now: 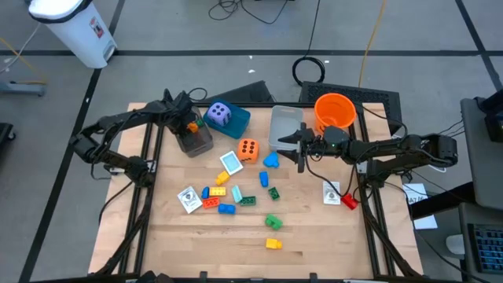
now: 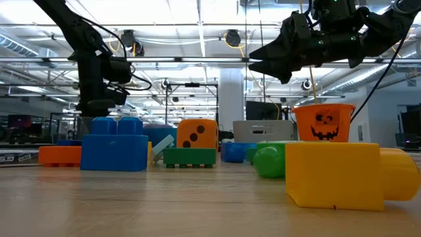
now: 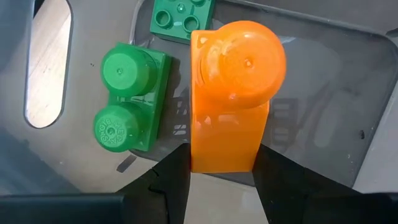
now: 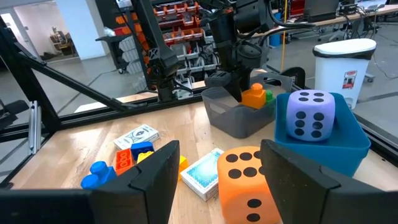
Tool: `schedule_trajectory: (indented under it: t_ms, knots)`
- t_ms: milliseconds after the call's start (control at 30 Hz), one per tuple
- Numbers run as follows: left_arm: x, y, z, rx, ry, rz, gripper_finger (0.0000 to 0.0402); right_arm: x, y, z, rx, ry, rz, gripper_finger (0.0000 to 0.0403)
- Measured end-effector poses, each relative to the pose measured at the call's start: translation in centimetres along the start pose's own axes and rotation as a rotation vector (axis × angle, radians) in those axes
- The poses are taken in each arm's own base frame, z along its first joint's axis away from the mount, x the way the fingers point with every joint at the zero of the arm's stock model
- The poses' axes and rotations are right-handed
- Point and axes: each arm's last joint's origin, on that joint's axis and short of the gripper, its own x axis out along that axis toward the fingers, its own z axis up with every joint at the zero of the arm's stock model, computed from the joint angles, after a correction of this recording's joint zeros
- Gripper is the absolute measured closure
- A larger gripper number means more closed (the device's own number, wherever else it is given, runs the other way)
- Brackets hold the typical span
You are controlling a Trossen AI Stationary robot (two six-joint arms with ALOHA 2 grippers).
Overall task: Pick & Place Toys
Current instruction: Put the orange game piece into the black bin, then put the green game piece into the black bin
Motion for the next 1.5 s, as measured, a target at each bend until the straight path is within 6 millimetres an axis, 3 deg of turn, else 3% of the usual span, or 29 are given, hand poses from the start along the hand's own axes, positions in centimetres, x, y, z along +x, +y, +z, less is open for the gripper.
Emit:
schedule_trajectory:
  t_ms: [367,567,700,833,1000,1300,1500]
  knots:
    - [-0.7,0.1,0.5,-0.036,-0.004,0.001,0.0187,0.0,0.0,0.0,0.000,0.000,0.000,0.0190]
    - [-4.6,0.4,2.5,-0.104,-0.030,-0.003,0.0198,0.0,0.0,0.0,0.000,0.000,0.000,0.0190]
    - [-7.8,-0.5,3.7,-0.057,-0.251,-0.083,0.0208,0.0,0.0,0.0,0.000,0.001,0.000,0.0190]
    - [-9.9,-2.7,4.4,0.028,-0.578,-0.216,0.0210,0.0,0.0,-0.2,0.003,0.021,-0.003,0.0190]
    - [-9.2,-6.5,3.4,0.121,-0.882,-0.331,0.0204,-0.3,-0.1,-1.2,0.006,0.037,-0.007,0.0190]
    - [-5.5,-13.2,-0.5,0.215,-1.173,-0.568,0.0204,-1.1,0.3,-1.7,-0.003,-0.062,0.025,0.0190]
    - [-5.8,-17.3,-2.1,0.294,-1.285,-0.537,0.0204,-0.9,1.9,-2.3,-0.049,-0.051,0.060,0.0190]
